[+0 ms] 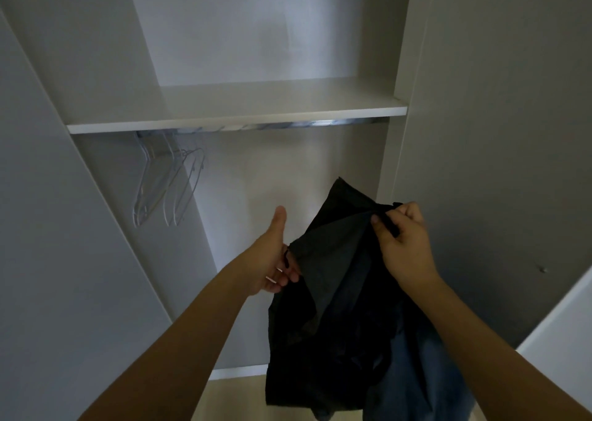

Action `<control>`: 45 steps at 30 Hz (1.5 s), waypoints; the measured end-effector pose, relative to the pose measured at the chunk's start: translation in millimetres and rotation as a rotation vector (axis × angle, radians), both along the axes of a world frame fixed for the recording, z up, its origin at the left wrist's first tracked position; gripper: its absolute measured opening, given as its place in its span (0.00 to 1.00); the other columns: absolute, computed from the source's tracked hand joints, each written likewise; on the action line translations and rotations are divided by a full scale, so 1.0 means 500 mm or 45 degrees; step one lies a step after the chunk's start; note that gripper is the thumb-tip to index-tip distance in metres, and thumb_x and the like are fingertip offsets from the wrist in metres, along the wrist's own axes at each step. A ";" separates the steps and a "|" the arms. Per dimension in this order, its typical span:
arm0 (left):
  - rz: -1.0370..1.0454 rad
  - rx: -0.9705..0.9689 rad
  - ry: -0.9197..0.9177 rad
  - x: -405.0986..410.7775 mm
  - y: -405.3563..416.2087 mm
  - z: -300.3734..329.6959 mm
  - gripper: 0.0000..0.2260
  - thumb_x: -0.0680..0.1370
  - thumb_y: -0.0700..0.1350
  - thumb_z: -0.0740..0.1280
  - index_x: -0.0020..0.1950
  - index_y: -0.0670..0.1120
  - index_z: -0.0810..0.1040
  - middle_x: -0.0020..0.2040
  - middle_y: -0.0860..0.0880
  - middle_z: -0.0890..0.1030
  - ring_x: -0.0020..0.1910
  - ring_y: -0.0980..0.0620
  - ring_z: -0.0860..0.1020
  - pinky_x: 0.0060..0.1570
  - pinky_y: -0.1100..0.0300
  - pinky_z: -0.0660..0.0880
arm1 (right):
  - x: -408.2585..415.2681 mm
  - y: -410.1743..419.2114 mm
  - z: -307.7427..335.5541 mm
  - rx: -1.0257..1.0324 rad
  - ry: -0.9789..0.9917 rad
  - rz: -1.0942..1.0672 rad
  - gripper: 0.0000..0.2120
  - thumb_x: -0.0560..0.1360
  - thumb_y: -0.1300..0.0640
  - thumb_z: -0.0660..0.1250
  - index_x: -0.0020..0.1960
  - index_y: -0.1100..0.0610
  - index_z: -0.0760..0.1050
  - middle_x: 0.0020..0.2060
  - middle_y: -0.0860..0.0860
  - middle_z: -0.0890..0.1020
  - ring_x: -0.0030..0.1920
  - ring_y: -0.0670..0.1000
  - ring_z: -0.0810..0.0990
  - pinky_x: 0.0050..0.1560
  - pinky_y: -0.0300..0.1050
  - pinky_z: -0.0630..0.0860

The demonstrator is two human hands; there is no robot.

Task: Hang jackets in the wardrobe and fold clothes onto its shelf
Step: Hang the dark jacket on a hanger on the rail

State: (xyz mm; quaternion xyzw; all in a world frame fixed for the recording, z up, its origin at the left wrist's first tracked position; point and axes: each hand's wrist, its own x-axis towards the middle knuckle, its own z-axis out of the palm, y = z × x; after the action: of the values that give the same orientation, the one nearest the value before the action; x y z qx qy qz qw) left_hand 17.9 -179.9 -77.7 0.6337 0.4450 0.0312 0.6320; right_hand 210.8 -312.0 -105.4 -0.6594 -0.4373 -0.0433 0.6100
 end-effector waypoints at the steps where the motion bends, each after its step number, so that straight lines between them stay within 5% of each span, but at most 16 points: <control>1: -0.069 -0.018 0.043 -0.001 0.004 0.005 0.43 0.69 0.79 0.41 0.33 0.44 0.77 0.33 0.44 0.79 0.31 0.50 0.74 0.39 0.58 0.71 | -0.002 0.001 -0.002 -0.006 -0.006 -0.012 0.18 0.77 0.62 0.66 0.31 0.53 0.66 0.39 0.45 0.66 0.38 0.36 0.70 0.44 0.23 0.66; 8: -0.043 -0.011 -0.031 0.002 -0.003 0.036 0.21 0.75 0.63 0.65 0.45 0.44 0.75 0.31 0.47 0.75 0.25 0.53 0.70 0.28 0.64 0.66 | -0.012 0.020 -0.014 -0.040 -0.017 -0.095 0.17 0.78 0.59 0.66 0.32 0.58 0.66 0.40 0.44 0.66 0.38 0.41 0.69 0.44 0.24 0.66; 13: -0.209 0.063 -0.215 -0.010 -0.016 0.037 0.22 0.76 0.64 0.65 0.42 0.44 0.77 0.30 0.49 0.76 0.26 0.53 0.72 0.29 0.61 0.70 | -0.012 0.024 -0.015 -0.026 -0.016 -0.128 0.16 0.78 0.60 0.66 0.33 0.60 0.68 0.40 0.43 0.65 0.38 0.40 0.69 0.44 0.24 0.66; 20: -0.286 0.177 -0.455 -0.013 -0.022 0.030 0.16 0.78 0.51 0.68 0.56 0.39 0.79 0.37 0.48 0.81 0.32 0.51 0.78 0.32 0.60 0.76 | -0.011 0.021 -0.011 -0.023 0.030 -0.143 0.16 0.78 0.59 0.65 0.33 0.58 0.68 0.40 0.43 0.66 0.38 0.39 0.70 0.44 0.23 0.67; 25: -0.039 0.312 -0.519 -0.003 -0.018 0.010 0.06 0.77 0.40 0.70 0.51 0.39 0.81 0.36 0.45 0.79 0.28 0.54 0.75 0.30 0.62 0.73 | -0.018 0.017 -0.008 -0.015 0.034 -0.144 0.17 0.78 0.59 0.65 0.32 0.55 0.67 0.40 0.43 0.65 0.38 0.41 0.69 0.44 0.23 0.66; 30: 0.284 -0.324 -0.890 0.005 -0.008 -0.002 0.14 0.71 0.41 0.74 0.56 0.38 0.81 0.51 0.41 0.83 0.47 0.45 0.82 0.48 0.54 0.80 | -0.028 0.017 -0.005 -0.005 0.039 -0.107 0.17 0.78 0.59 0.66 0.31 0.54 0.67 0.40 0.43 0.66 0.38 0.38 0.70 0.44 0.23 0.66; 32: 0.328 -0.427 -0.988 0.016 -0.006 -0.001 0.13 0.72 0.43 0.73 0.56 0.41 0.82 0.53 0.41 0.84 0.50 0.45 0.83 0.49 0.53 0.80 | -0.032 0.017 -0.007 -0.002 0.051 -0.094 0.17 0.78 0.59 0.66 0.31 0.53 0.67 0.40 0.43 0.66 0.38 0.38 0.70 0.44 0.24 0.67; 37: 0.277 -0.170 -1.108 0.053 0.007 0.029 0.13 0.78 0.40 0.68 0.62 0.44 0.77 0.55 0.49 0.83 0.55 0.50 0.81 0.57 0.56 0.77 | -0.038 0.011 -0.007 0.006 0.035 -0.067 0.18 0.77 0.60 0.67 0.31 0.51 0.65 0.40 0.44 0.66 0.38 0.37 0.70 0.44 0.23 0.66; 40: 0.050 0.041 -1.004 0.077 0.005 0.044 0.03 0.81 0.38 0.63 0.52 0.41 0.76 0.52 0.47 0.83 0.51 0.49 0.80 0.54 0.57 0.78 | -0.042 0.008 -0.003 -0.011 -0.001 -0.034 0.18 0.77 0.61 0.67 0.31 0.52 0.66 0.40 0.45 0.66 0.39 0.37 0.70 0.45 0.23 0.65; 45: -0.012 0.135 -0.822 0.074 0.008 0.029 0.06 0.81 0.39 0.63 0.45 0.45 0.74 0.39 0.47 0.76 0.40 0.51 0.75 0.45 0.57 0.73 | -0.043 -0.010 0.014 0.109 0.296 0.168 0.06 0.74 0.59 0.65 0.40 0.51 0.77 0.44 0.45 0.69 0.45 0.37 0.73 0.51 0.28 0.70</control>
State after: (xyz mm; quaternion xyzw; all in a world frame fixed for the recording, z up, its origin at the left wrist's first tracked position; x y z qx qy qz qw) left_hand 55.0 -175.7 -63.4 0.6250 0.2165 0.2507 0.7069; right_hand 189.4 -316.9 -98.2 -0.6031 -0.4038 0.0551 0.6856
